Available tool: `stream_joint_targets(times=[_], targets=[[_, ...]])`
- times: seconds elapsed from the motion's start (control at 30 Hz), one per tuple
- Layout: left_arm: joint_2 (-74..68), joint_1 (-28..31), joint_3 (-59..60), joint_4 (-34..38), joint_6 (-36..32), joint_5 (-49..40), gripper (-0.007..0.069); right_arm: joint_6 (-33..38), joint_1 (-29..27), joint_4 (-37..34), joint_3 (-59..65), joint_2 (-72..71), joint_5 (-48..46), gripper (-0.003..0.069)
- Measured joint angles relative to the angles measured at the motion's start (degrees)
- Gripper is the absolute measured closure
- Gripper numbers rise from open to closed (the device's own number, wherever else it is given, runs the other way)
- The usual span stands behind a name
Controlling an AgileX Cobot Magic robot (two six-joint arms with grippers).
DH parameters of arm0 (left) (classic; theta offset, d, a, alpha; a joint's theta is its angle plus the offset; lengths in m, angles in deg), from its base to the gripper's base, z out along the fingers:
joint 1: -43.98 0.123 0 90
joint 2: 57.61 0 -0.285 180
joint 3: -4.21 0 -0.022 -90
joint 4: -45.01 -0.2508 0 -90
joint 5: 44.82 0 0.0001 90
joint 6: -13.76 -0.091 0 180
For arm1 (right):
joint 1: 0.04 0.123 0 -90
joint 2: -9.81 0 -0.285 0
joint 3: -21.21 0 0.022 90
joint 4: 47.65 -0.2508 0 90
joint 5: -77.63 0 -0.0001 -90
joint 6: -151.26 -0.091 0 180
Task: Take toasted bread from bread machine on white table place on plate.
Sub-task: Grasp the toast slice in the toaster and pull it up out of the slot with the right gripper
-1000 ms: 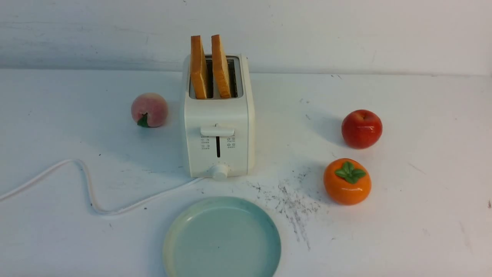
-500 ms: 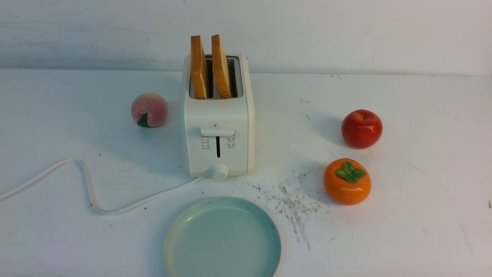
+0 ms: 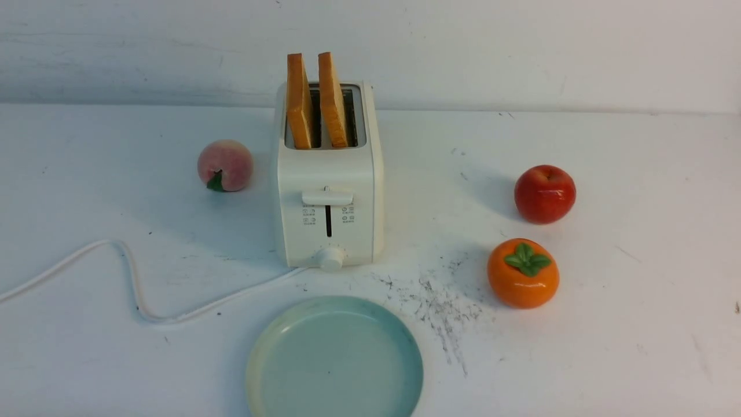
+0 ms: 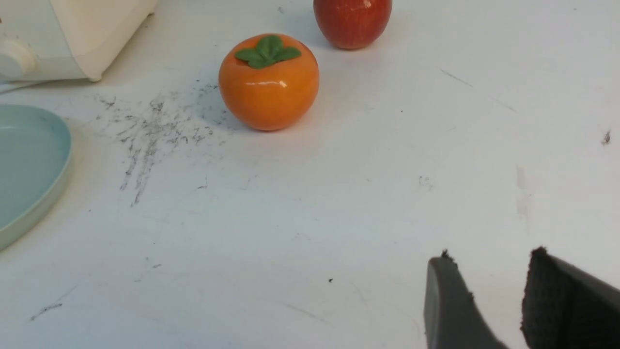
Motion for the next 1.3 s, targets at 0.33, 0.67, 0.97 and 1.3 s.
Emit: stream_joint_targets(times=[0.33, 0.67, 0.97, 1.3], targets=[[0.0, 0.0, 0.0, 0.2, 0.0, 0.0, 0.0379, 0.0, 0.0, 0.0, 0.0, 0.0, 0.0, 0.0419], [0.0, 0.0, 0.0, 33.1, 16.5, 0.5, 0.0379, -10.7, 0.0, -13.6, 0.6, 0.0, 7.3, 0.0419], [0.0, 0.0, 0.0, 47.7, 20.4, 2.3, 0.0379, -29.1, 0.0, -44.4, 0.6, 0.0, 13.1, 0.0419], [0.0, 0.0, 0.0, 52.8, 20.6, 9.2, 0.0424, -18.7, 0.0, -49.8, -2.5, 0.0, 21.7, 0.0486]])
